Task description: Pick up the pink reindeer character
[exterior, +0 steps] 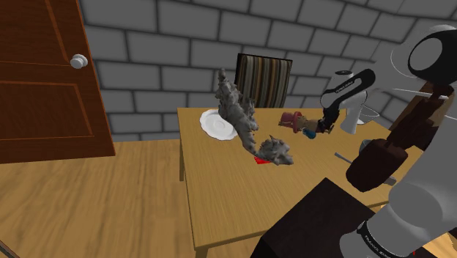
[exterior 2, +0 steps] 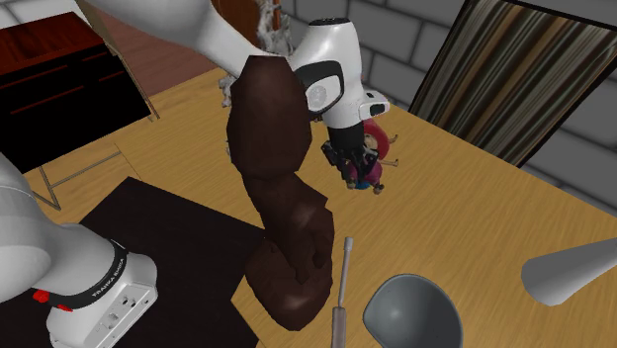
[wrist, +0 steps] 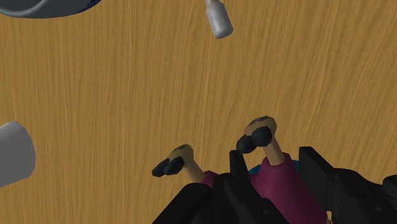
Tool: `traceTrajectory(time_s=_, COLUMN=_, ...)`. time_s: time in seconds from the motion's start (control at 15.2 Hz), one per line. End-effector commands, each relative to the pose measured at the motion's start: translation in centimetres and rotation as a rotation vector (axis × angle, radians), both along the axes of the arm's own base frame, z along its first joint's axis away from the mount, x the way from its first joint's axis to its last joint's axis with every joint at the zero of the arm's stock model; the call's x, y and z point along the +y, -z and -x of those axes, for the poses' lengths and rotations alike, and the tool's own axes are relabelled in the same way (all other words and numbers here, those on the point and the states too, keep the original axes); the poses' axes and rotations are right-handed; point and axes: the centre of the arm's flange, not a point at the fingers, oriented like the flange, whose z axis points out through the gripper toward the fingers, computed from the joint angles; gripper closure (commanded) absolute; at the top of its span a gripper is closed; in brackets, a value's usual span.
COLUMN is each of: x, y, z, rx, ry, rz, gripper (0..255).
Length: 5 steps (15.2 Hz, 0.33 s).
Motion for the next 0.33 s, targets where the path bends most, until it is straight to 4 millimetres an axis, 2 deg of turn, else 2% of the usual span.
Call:
traceTrajectory(time_s=0.0, x=-0.1, y=-1.2, z=0.1, rx=-0.003, ry=0.0, rz=0.002, gripper=255)
traceTrajectory(time_s=0.13, x=-0.1, y=-2.2, z=0.1, rx=-0.003, ry=0.0, rz=0.002, gripper=255)
traceTrajectory(time_s=0.26, x=-0.1, y=-2.3, z=0.1, rx=-0.003, ry=0.0, rz=0.002, gripper=255)
